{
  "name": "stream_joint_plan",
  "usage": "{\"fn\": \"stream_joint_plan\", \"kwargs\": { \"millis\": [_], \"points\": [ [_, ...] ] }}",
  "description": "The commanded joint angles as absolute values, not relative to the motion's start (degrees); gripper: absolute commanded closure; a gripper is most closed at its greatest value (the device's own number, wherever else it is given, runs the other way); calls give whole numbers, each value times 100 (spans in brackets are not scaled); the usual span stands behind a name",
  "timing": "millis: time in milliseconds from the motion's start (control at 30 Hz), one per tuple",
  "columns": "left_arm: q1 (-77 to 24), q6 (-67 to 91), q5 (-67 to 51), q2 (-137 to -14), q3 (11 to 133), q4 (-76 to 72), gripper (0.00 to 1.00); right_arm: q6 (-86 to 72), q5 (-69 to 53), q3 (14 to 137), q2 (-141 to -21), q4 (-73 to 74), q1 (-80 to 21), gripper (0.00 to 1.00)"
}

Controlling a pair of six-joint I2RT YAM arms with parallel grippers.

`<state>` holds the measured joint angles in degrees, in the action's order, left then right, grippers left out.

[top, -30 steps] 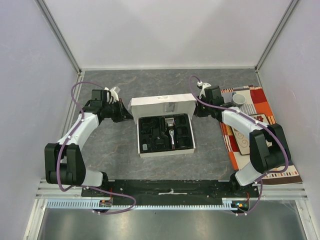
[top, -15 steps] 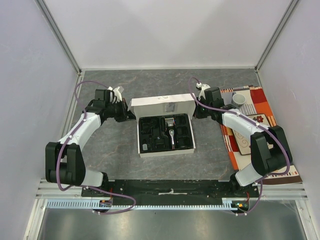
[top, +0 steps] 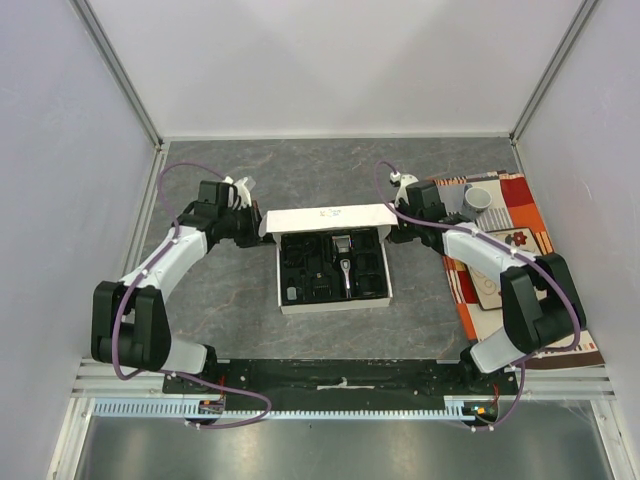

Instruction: Sort the hair-cutting tools

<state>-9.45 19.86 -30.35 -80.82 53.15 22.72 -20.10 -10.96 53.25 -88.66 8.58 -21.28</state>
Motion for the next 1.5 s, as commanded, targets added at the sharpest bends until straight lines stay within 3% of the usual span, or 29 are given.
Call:
{"fn": "stream_joint_plan", "kwargs": {
  "millis": [0,367,633,733,1100,1233,1467],
  "points": [
    [-1020,1899,-3015,-7823,5274,2294,98,-2039,-1134,5238,-8534,677,-2232,100],
    [-1028,1732,-2444,-7216,4860,2742,98,-1978,-712,4746,-7972,869,-2232,100],
    [-1020,1784,-1451,-6495,5272,2944,98,-1679,719,5422,-7629,1529,-2224,100],
    [-1028,1819,-1231,-6635,5728,2944,98,-1749,747,5651,-7611,1267,-2224,100],
    [-1020,2179,-2363,-7769,6855,2400,98,-1407,-727,6451,-8191,405,-2224,100],
    [-1037,2399,-3302,-7778,6584,1978,98,-1503,-1256,6206,-8104,325,-2224,100],
    [-1204,2241,-3779,-7278,5601,1986,98,-1749,-1986,4942,-7411,228,-2276,100]
  ]
}}
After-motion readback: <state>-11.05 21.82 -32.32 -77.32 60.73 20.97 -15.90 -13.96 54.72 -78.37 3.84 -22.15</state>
